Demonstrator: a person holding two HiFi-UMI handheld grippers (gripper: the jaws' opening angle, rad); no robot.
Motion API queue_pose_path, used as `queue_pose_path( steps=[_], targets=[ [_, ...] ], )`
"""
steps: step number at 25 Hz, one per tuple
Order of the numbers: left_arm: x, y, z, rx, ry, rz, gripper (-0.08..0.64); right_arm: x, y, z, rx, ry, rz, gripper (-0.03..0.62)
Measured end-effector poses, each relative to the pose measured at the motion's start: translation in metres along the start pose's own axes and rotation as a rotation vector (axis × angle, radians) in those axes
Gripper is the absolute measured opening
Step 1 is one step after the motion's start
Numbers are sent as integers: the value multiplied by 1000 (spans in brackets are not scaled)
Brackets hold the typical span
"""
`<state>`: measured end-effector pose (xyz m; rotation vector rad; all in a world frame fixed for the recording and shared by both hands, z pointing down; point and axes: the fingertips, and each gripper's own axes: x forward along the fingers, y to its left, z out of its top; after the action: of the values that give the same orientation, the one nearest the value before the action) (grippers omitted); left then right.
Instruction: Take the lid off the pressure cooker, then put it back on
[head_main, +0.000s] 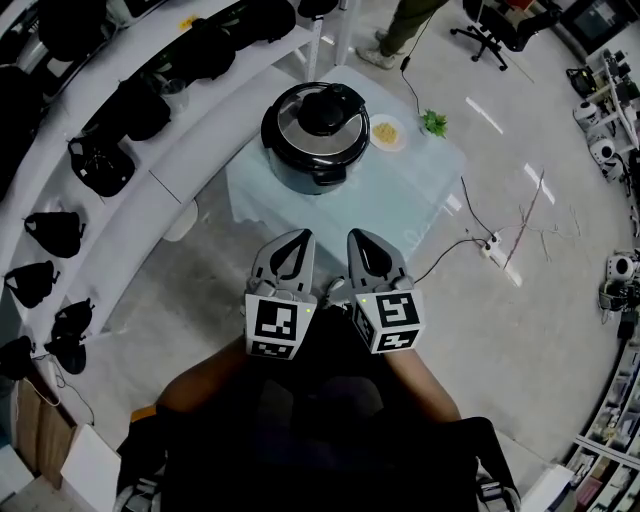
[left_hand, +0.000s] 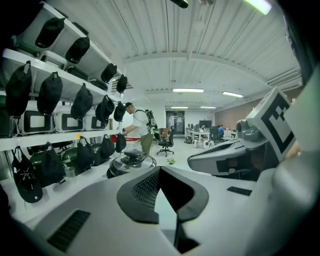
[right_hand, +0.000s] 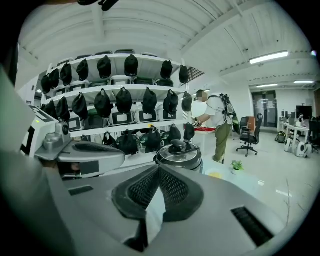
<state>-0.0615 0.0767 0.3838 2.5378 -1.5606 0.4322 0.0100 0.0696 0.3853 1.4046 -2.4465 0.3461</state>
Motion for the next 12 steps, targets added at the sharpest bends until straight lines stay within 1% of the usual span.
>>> queue_pose_path(
  steps=[7, 12],
  targets=[
    [-25, 0, -5, -7, -16, -12, 8, -14, 22, -7, -9, 12, -23, 18],
    [-46, 0, -16, -20, -17, -29, 8, -24, 41, -18, 4, 25, -48, 18]
  ],
)
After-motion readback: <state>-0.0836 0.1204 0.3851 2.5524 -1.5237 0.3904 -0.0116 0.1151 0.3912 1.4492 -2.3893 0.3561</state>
